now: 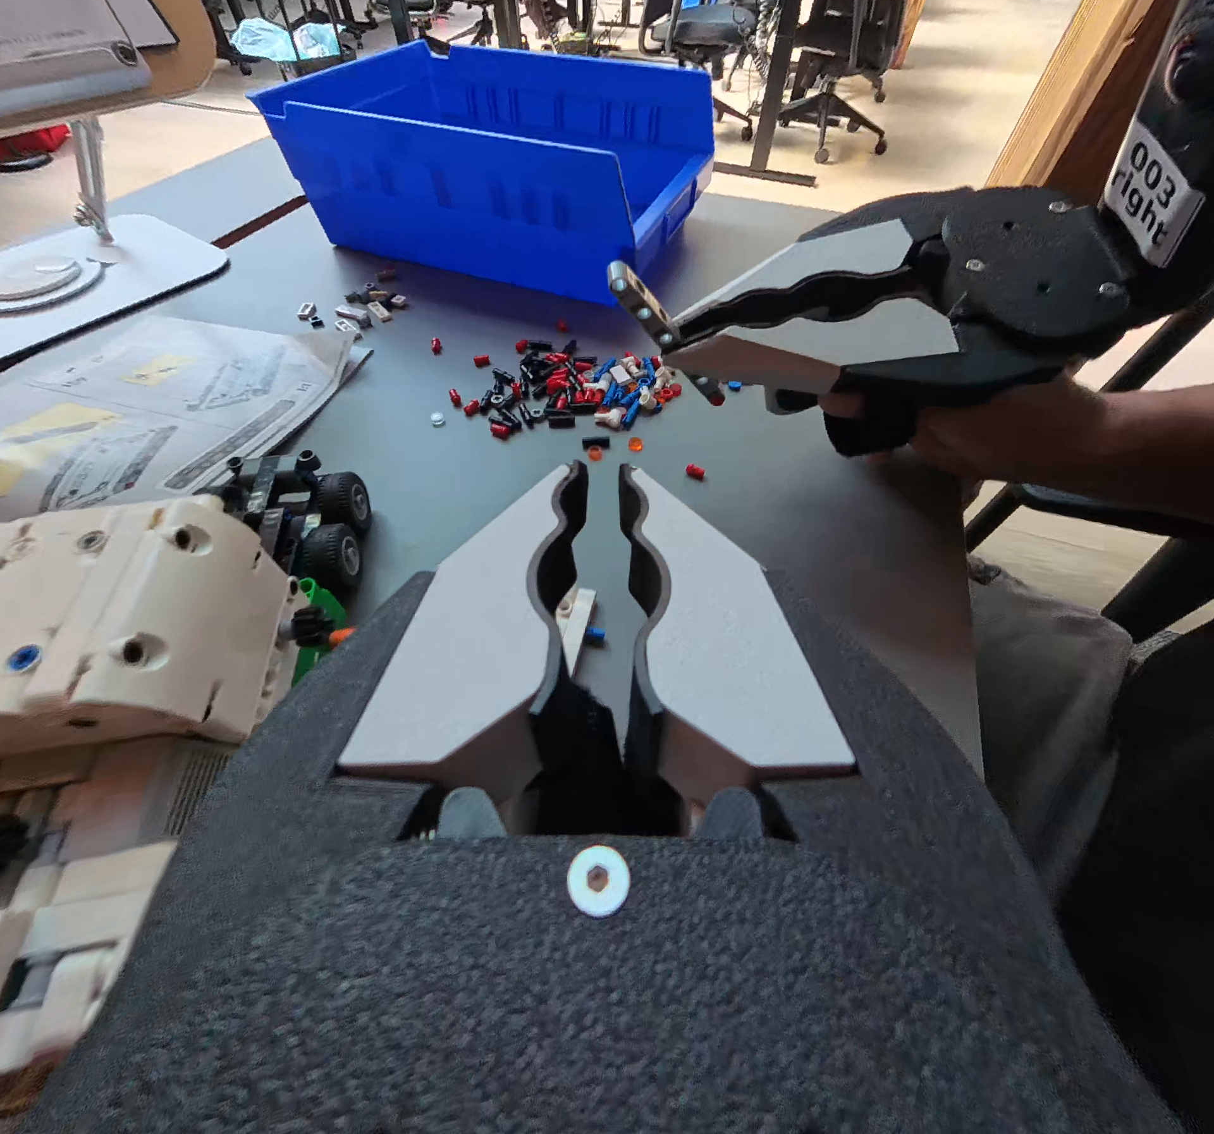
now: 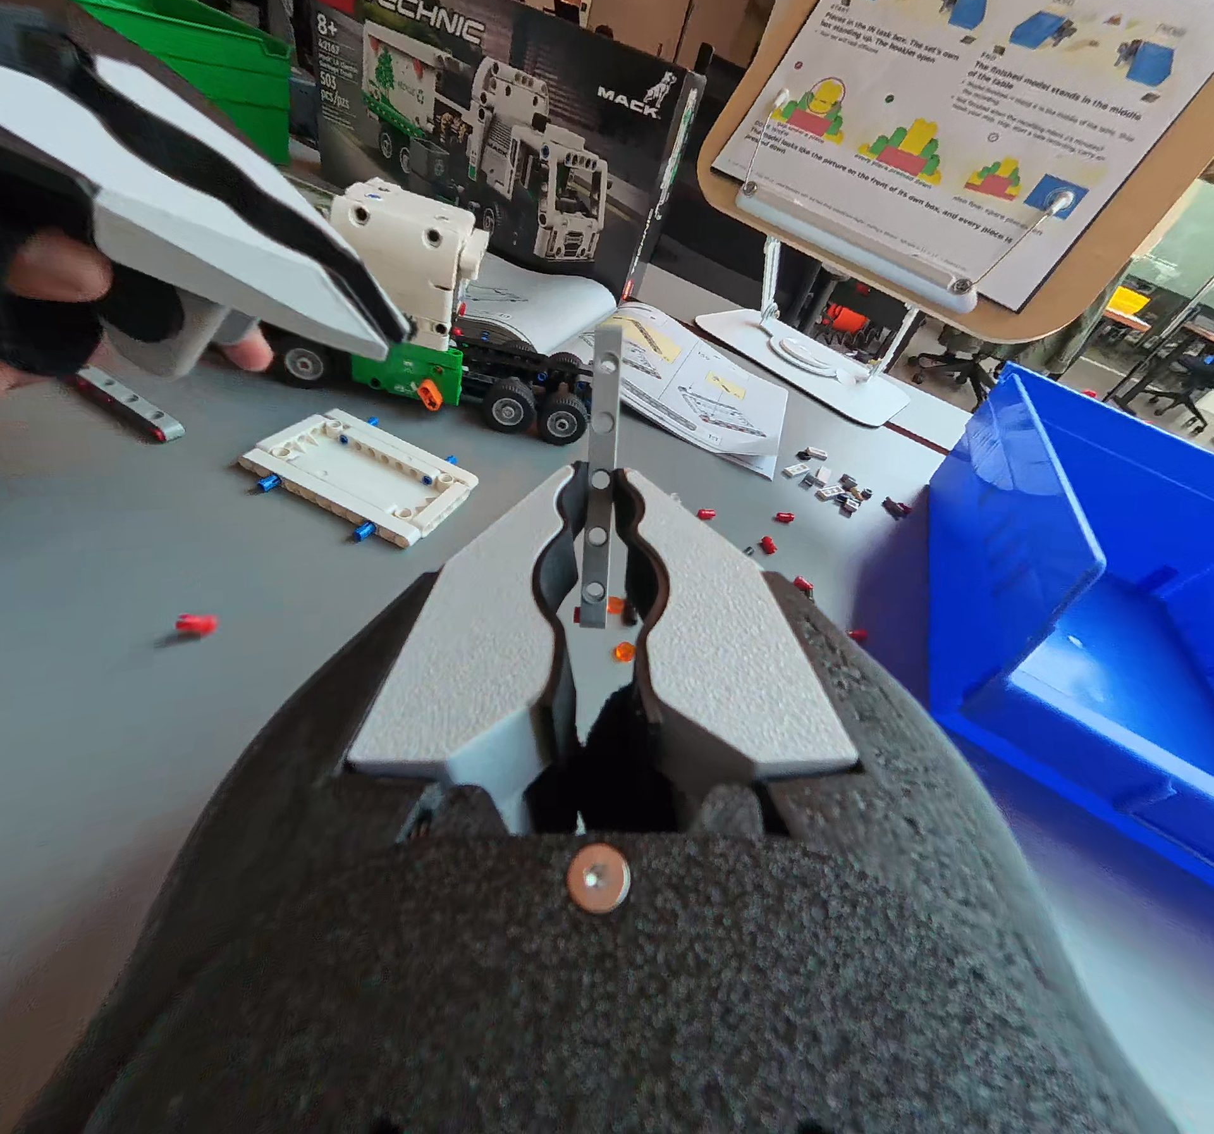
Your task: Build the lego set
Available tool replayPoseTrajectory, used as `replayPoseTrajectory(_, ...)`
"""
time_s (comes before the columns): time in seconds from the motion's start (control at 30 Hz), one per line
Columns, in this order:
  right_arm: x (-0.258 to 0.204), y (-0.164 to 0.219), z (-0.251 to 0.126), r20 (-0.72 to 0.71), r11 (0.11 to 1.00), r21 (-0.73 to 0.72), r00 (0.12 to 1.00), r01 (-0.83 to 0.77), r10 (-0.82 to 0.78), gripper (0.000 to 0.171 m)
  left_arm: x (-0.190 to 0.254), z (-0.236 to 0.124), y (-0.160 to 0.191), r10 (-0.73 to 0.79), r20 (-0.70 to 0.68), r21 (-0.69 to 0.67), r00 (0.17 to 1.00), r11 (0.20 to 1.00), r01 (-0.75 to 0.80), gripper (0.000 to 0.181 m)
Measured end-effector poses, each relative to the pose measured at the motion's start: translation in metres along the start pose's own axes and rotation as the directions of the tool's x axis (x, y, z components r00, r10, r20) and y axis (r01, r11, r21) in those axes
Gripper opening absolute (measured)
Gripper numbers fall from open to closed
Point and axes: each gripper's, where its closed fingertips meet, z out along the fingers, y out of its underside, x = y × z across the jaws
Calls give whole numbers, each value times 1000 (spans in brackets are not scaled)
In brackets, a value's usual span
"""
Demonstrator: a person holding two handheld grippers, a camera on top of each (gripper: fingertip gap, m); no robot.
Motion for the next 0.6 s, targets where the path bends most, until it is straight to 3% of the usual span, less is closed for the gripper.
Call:
replayPoseTrajectory(0.3,-6,0,0,52,1000,8,998,-29,28,7,61,-70,51,-46,-42,-288,998,957,31,22)
replayPoseTrajectory(0.43,-9,-2,0,50,1000,14,999,11,-11,7,61,-66,82,5,136,-312,991,949,38,17)
replayPoseTrajectory(0.6,-14,-1,1,53,999,4,998,46,-46,7,61,-38,98,-9,152,-351,988,934,62,22)
